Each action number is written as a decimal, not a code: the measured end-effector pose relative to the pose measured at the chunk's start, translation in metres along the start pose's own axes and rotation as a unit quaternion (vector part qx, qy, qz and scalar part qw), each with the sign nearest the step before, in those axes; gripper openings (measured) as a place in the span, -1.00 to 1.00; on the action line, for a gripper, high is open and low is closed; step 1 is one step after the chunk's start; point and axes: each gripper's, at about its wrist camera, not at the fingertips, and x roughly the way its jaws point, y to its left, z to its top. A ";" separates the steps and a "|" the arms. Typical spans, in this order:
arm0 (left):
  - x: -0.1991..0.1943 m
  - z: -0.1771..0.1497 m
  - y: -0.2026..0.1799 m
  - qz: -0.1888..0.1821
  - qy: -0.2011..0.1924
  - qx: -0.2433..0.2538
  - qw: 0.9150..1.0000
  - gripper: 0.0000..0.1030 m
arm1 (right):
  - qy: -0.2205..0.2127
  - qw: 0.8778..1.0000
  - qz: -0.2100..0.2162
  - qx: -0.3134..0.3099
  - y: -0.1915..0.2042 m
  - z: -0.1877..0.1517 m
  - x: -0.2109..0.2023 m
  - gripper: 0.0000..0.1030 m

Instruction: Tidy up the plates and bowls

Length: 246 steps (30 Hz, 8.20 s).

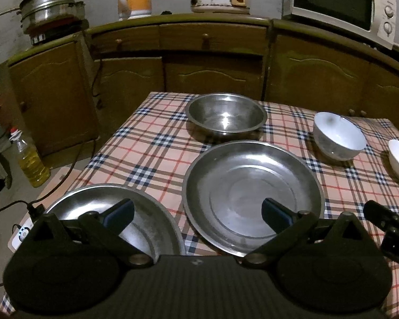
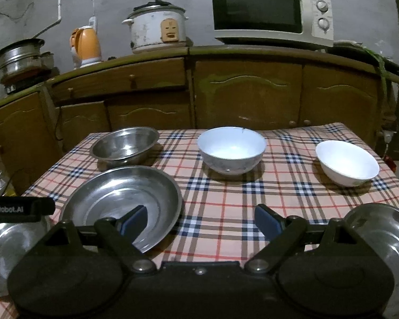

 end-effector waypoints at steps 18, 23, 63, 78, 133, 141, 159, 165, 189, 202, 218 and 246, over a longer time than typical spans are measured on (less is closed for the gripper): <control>-0.023 -0.027 -0.030 -0.054 0.004 0.021 0.998 1.00 | -0.009 0.998 -0.049 0.031 -0.012 -0.016 -0.041 0.99; -0.037 -0.044 -0.044 -0.075 0.015 0.028 0.997 1.00 | -0.005 0.996 -0.072 0.046 -0.022 -0.028 -0.069 0.99; 0.118 0.022 0.023 0.007 0.043 0.017 0.999 0.76 | 0.081 0.995 0.036 0.036 0.008 -0.012 0.090 0.98; 0.122 0.024 0.006 -0.051 0.055 0.019 0.997 -0.59 | 0.107 0.991 0.063 0.055 -0.002 -0.010 0.105 -0.63; 0.012 -0.091 -0.072 -0.082 0.036 0.044 0.995 -0.58 | 0.089 0.995 0.013 0.038 -0.089 -0.085 -0.024 -0.61; 0.012 -0.090 -0.069 -0.083 0.035 0.037 0.995 -0.47 | 0.082 0.996 0.008 0.037 -0.089 -0.083 -0.027 -0.52; -0.035 -0.061 -0.069 -0.084 -0.002 0.020 0.996 0.20 | 0.025 0.998 -0.025 0.057 -0.109 -0.048 -0.081 -0.17; -0.050 -0.052 -0.089 -0.112 -0.009 0.020 0.993 0.21 | 0.008 0.998 -0.037 0.058 -0.120 -0.038 -0.103 -0.11; -0.066 -0.041 -0.183 -0.185 -0.013 0.070 0.980 0.22 | -0.002 0.988 -0.120 0.098 -0.207 -0.042 -0.143 -0.07; -0.040 -0.042 -0.222 -0.204 0.008 0.091 0.975 0.24 | 0.020 0.979 -0.149 0.135 -0.253 -0.063 -0.126 0.06; 0.003 -0.049 -0.279 -0.201 0.048 0.138 0.969 0.27 | 0.054 0.973 -0.147 0.168 -0.295 -0.077 -0.081 0.21; 0.014 -0.037 -0.300 -0.214 0.046 0.155 0.963 -0.62 | 0.044 0.969 -0.146 0.194 -0.304 -0.070 -0.074 -0.53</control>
